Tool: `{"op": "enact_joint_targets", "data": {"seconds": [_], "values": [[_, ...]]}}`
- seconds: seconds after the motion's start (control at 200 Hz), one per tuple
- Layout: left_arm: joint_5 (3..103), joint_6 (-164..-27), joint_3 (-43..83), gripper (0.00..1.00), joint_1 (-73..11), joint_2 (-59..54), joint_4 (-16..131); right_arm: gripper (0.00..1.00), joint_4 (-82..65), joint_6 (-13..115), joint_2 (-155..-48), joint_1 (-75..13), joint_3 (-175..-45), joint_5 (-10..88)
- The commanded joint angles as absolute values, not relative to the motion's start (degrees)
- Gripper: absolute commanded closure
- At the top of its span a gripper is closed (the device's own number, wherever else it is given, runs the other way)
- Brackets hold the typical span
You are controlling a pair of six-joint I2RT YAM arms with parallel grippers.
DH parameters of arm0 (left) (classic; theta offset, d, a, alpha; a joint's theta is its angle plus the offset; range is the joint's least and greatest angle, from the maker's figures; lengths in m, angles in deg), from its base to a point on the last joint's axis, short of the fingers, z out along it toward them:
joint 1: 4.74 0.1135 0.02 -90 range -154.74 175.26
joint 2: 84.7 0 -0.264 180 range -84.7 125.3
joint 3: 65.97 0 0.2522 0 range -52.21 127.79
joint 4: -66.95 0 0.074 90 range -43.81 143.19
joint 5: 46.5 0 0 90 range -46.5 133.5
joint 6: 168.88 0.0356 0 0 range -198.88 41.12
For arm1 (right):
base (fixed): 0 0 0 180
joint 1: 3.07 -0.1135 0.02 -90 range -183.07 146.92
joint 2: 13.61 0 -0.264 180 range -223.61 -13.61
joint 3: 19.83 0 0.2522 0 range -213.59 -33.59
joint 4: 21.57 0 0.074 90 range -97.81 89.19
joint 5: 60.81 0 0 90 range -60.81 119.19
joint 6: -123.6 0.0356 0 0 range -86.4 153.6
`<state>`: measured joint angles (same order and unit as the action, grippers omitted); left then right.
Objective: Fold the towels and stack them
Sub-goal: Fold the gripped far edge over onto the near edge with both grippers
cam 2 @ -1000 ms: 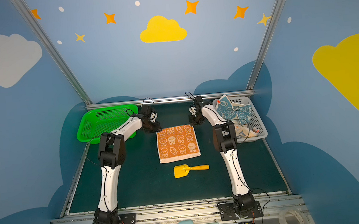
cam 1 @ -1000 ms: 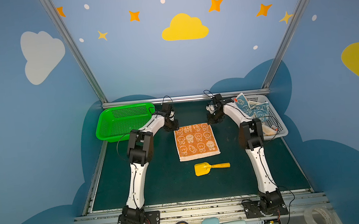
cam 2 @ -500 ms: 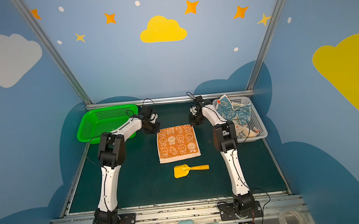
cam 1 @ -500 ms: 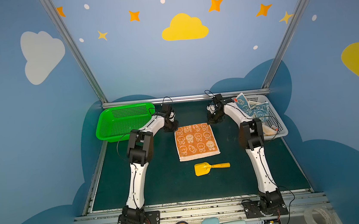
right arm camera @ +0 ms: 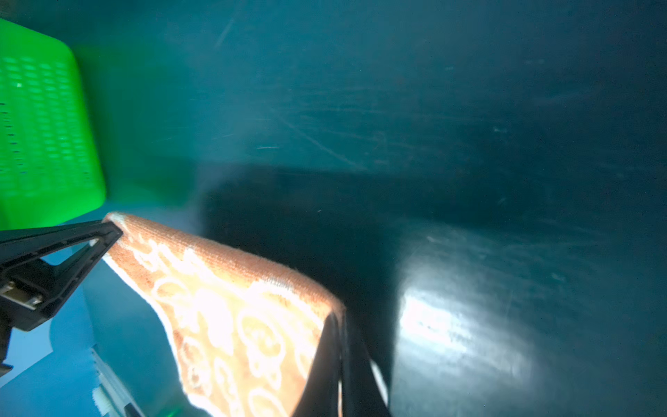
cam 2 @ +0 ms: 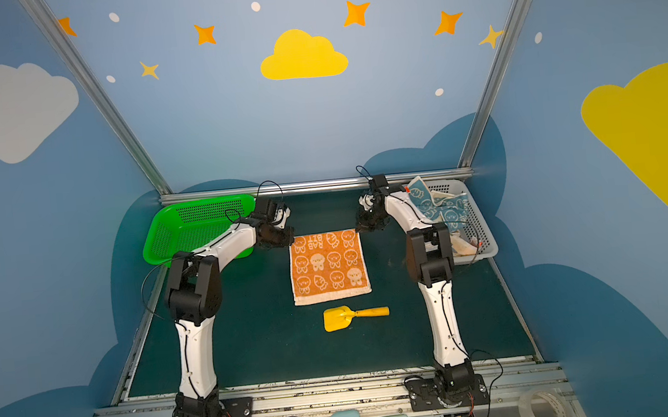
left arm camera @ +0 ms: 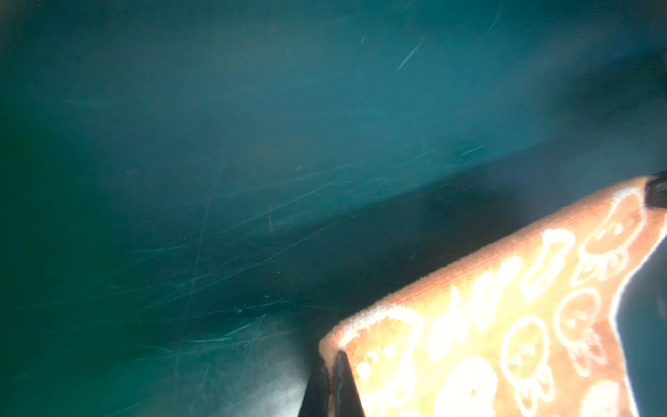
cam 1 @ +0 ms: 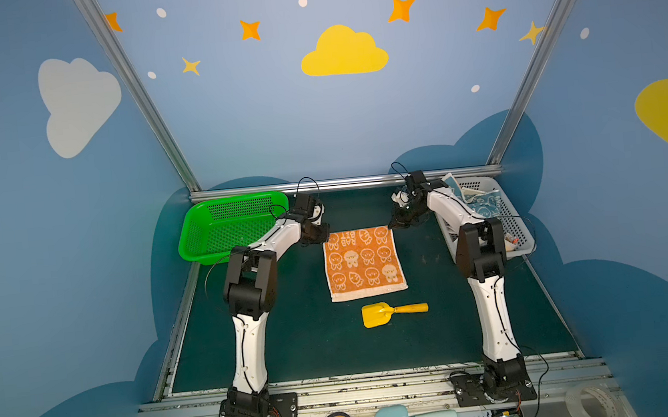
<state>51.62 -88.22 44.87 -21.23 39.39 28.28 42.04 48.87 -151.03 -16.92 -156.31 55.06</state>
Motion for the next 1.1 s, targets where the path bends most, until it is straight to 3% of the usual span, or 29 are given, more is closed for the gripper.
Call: {"op": "enact_joint_targets", "data": {"seconds": [0.0, 0.526, 0.746, 1.091], "values": [[50.6, -87.5, 42.9, 0.97, -20.7, 36.1, 30.8, 1.00, 41.4, 49.7, -146.5, -16.0, -154.1, 55.6], [52.6, -93.0, 22.4, 0.97, -22.8, 22.8, 40.2, 1.00, 36.3, 53.1, -131.1, -16.1, -128.4, 54.8], [51.3, -97.4, 13.8, 0.97, -26.1, 20.4, 41.7, 1.00, 34.6, 54.9, -130.4, -16.8, -121.1, 55.2], [46.1, -101.2, 17.4, 0.97, -25.1, 26.8, 36.2, 1.00, 31.2, 58.7, -134.5, -19.9, -118.5, 56.1]]}}
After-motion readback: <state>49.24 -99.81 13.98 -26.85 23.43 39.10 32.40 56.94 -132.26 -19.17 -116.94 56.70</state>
